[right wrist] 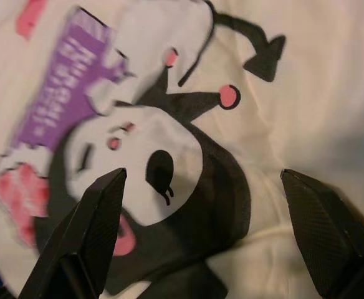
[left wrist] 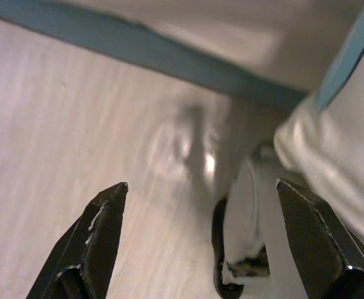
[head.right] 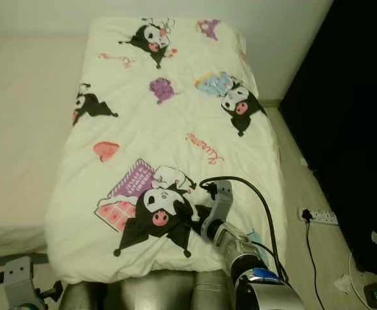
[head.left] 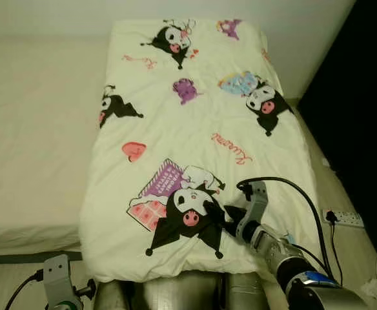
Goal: Clean up the room
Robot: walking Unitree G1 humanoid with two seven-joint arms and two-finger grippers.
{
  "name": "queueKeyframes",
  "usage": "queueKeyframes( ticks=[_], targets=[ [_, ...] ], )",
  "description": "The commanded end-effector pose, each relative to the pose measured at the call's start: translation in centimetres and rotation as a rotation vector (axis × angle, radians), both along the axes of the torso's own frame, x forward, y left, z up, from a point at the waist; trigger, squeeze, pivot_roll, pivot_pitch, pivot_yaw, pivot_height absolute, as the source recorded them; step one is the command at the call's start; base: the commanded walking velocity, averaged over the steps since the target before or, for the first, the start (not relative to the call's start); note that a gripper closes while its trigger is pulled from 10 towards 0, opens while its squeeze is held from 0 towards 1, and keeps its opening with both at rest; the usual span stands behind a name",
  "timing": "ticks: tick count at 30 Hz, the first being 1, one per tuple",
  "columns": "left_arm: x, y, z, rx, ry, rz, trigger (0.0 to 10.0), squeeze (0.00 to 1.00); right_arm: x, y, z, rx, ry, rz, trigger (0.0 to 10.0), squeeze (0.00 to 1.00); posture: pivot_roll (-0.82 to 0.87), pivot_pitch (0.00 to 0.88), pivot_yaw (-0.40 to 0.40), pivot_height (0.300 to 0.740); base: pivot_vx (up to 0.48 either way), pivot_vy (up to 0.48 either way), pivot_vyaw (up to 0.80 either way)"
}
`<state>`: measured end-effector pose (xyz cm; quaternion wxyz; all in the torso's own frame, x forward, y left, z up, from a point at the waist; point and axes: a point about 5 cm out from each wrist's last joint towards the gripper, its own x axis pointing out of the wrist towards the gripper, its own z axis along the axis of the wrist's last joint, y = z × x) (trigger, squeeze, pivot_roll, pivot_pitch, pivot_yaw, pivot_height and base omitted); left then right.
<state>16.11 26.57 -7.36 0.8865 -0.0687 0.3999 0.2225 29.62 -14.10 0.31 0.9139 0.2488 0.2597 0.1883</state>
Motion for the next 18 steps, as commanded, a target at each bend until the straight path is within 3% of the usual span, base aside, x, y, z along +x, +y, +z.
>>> queueKeyframes(
  ticks=[1, 9, 18],
  targets=[
    [-0.48, 0.4, -0.09, -0.002, 0.008, 0.024, 10.0, 0.0, -0.61, -0.28, -0.65, -0.013, 0.026, -0.002, 10.0, 0.0, -0.07, 0.044, 0.013, 0.635, -0.304, 0.0, 0.0],
    [-0.39, 0.8, 0.11, 0.021, 0.007, 0.021, 10.0, 0.0, -0.32, 0.28, -0.33, -0.004, 0.006, 0.028, 10.0, 0.0, -0.07, 0.034, 0.015, 0.66, 0.0, 0.0, 0.0],
    [-1.02, 0.01, -0.49, 0.0, 0.047, 0.006, 10.0, 0.0, -1.0, 0.44, -1.01, -0.026, 0.032, 0.053, 10.0, 0.0, -0.07, 0.029, 0.01, 0.7, 0.0, 0.0, 0.0]
  ],
)
